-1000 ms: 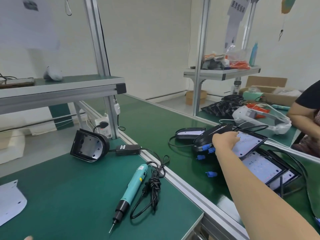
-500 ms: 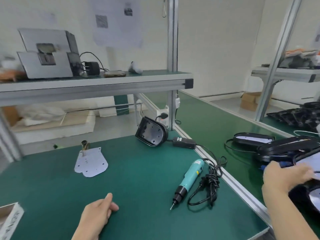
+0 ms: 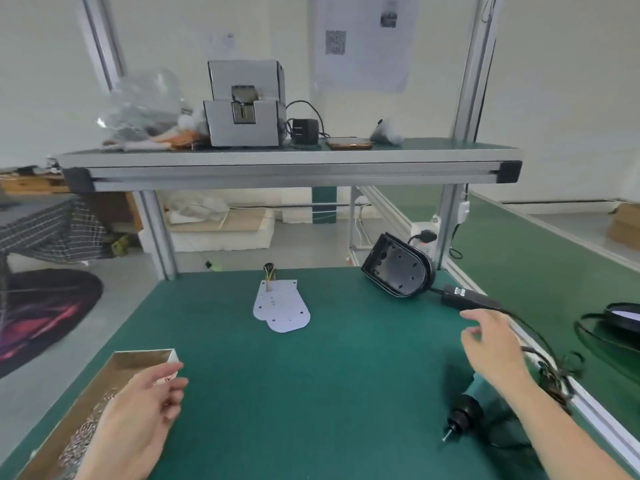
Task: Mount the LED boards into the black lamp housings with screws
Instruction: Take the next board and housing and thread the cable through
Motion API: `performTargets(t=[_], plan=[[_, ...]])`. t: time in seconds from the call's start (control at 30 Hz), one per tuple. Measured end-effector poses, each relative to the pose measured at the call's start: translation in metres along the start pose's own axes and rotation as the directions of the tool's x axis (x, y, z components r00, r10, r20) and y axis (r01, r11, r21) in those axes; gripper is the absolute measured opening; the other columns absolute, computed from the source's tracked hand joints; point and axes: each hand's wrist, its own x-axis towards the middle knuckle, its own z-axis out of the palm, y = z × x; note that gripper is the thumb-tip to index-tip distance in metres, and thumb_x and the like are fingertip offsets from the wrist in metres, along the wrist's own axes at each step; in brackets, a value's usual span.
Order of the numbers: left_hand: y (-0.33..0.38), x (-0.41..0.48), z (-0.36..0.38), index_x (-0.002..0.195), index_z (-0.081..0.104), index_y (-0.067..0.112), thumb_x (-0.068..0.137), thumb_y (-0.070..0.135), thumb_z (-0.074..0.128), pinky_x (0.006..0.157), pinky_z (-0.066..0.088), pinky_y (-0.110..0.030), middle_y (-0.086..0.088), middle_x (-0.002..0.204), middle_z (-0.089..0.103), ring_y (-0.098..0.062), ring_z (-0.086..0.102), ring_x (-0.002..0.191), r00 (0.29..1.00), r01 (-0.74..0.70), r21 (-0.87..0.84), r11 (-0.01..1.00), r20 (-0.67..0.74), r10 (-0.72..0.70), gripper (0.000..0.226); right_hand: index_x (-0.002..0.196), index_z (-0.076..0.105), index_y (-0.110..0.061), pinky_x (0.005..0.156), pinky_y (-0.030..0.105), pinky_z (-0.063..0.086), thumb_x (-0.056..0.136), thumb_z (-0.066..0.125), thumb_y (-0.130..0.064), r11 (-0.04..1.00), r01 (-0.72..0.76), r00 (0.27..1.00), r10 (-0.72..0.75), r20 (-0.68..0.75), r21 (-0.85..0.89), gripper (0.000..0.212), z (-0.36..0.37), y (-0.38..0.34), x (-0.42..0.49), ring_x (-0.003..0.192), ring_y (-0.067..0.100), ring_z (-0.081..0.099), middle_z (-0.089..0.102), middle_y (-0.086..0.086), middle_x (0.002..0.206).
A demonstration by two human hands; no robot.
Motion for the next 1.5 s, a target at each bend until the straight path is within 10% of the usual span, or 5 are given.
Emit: performTargets(t=[0.4, 0.7, 0.93, 1.33, 1.5], plan=[[-0.009, 0.051, -0.109, 0.090, 0.071, 0.025, 0.079, 0.013, 0.070, 0.071, 0.052, -0.024, -0.016, 0.098, 0.074, -0.006, 0.063, 0.070, 0.985, -0.144, 0.804, 0.577, 0.063, 0.159, 0.016, 0.160, 0.014, -0.025, 0.063, 0.029, 0.046, 0.082, 0.039, 0.014, 0.827, 0.289, 0.920, -0.099, 0.380, -0.482, 0.090, 0.070, -0.028, 0.072, 0.112, 0.021, 0.053, 0.000, -0.012, 0.168], [0.017, 0.052, 0.000, 0.087, 0.074, 0.031, 0.090, 0.004, 0.065, 0.078, 0.042, -0.032, 0.013, 0.089, 0.069, -0.018, 0.062, 0.084, 0.834, -0.364, 0.805, 0.468, 0.058, 0.549, 0.029, 0.137, 0.054, -0.012, 0.090, 0.034, 0.049, 0.088, 0.042, 0.009, 0.728, 0.336, 0.938, -0.203, 0.281, -0.597, 0.055, 0.088, -0.021, 0.105, 0.110, 0.024, 0.055, 0.049, 0.003, 0.130], [0.025, 0.146, 0.144, 0.115, 0.067, 0.025, 0.094, 0.021, 0.051, 0.078, 0.050, -0.031, 0.001, 0.111, 0.063, -0.022, 0.059, 0.094, 0.915, -0.388, 0.810, 0.439, 0.281, 0.290, 0.026, 0.095, 0.071, -0.007, 0.069, 0.041, 0.050, 0.088, 0.069, -0.006, 0.764, 0.319, 0.947, -0.279, 0.158, -0.561, 0.007, 0.082, -0.050, 0.074, 0.081, 0.033, 0.054, 0.056, 0.007, 0.097], [0.005, 0.251, 0.201, 0.157, 0.019, 0.041, 0.095, 0.059, 0.033, 0.122, 0.007, -0.055, -0.007, 0.168, 0.008, -0.025, -0.004, 0.156, 0.931, -0.350, 0.934, 0.076, 0.356, -0.078, 0.066, 0.056, 0.065, -0.029, 0.034, 0.013, 0.036, 0.023, 0.100, -0.012, 0.856, 0.463, 0.878, -0.409, 0.248, -0.228, 0.050, 0.056, -0.118, -0.041, 0.043, 0.008, 0.054, 0.059, -0.007, 0.063], [0.000, 0.255, 0.195, 0.155, 0.030, 0.023, 0.099, 0.057, 0.040, 0.121, 0.013, -0.047, 0.002, 0.162, 0.028, -0.017, 0.020, 0.151, 0.880, -0.473, 0.881, 0.018, 0.473, -0.039, 0.066, 0.053, 0.064, -0.035, 0.042, 0.014, 0.040, 0.053, 0.080, -0.043, 0.790, 0.567, 0.824, -0.534, 0.192, -0.236, 0.018, 0.061, -0.132, -0.066, 0.040, 0.001, 0.047, 0.051, -0.013, 0.065]])
